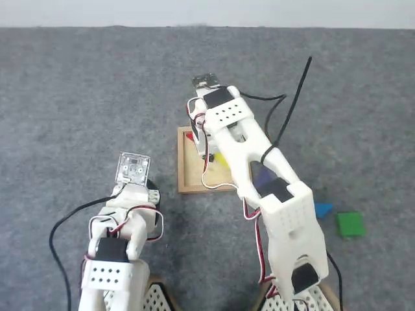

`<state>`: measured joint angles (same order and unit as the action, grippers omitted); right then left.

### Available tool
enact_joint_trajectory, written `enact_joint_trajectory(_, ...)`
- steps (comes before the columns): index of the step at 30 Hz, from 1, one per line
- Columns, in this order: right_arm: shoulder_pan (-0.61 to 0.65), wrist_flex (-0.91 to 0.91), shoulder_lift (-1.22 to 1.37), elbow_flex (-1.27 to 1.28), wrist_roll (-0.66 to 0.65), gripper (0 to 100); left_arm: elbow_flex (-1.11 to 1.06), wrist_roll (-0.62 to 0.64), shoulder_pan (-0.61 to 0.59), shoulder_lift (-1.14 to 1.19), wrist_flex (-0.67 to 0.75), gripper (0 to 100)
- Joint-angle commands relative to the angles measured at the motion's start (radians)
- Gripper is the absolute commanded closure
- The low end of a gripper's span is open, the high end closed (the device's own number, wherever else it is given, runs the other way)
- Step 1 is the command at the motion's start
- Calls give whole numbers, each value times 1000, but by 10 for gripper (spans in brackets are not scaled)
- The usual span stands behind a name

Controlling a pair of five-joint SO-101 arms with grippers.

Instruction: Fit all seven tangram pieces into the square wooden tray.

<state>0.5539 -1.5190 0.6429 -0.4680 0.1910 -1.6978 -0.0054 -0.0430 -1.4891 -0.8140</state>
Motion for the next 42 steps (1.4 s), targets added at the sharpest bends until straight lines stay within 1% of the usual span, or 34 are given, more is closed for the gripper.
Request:
enact_joint_trajectory(1,-7,18,-16,-9,-2,747,8,6,-5,-12,-2,985)
enact_joint_trajectory(9,-8,18,-16,-9,3,627,8,6,-5,-12,-2,985)
enact_joint_trajectory(17,-15,5,-36,-11,-20,619,8,6,-5,-12,-2,985)
enact_joint_trajectory(20,-15,-45,-107,-26,-95,619,8,6,-5,-12,-2,985)
enact_joint_trajectory(24,-15,-128,-280,-25,-107,619,8,6,-5,-12,-2,985)
enact_joint_trajectory(26,-15,-166,-394,-21,-143,621,8,6,-5,-12,-2,985)
enact_joint_trajectory(28,-15,-203,-501,-18,-160,658,8,6,-5,-12,-2,985)
enact_joint_trajectory(31,-15,-213,-644,44,-181,808,8,6,-5,-12,-2,985)
enact_joint_trajectory(32,-15,-186,-684,97,-203,855,8,6,-5,-12,-2,985)
enact_joint_trajectory(33,-15,-148,-713,157,-226,881,8,6,-5,-12,-2,985)
enact_joint_trajectory(35,-16,-54,-759,315,-256,879,8,6,-5,-12,-2,985)
enact_joint_trajectory(37,-16,59,-803,494,-258,865,8,6,-5,-12,-2,985)
enact_joint_trajectory(39,-16,211,-843,683,-261,861,8,6,-5,-12,-2,985)
enact_joint_trajectory(42,-28,492,-903,961,-264,861,8,6,-5,-12,-2,985)
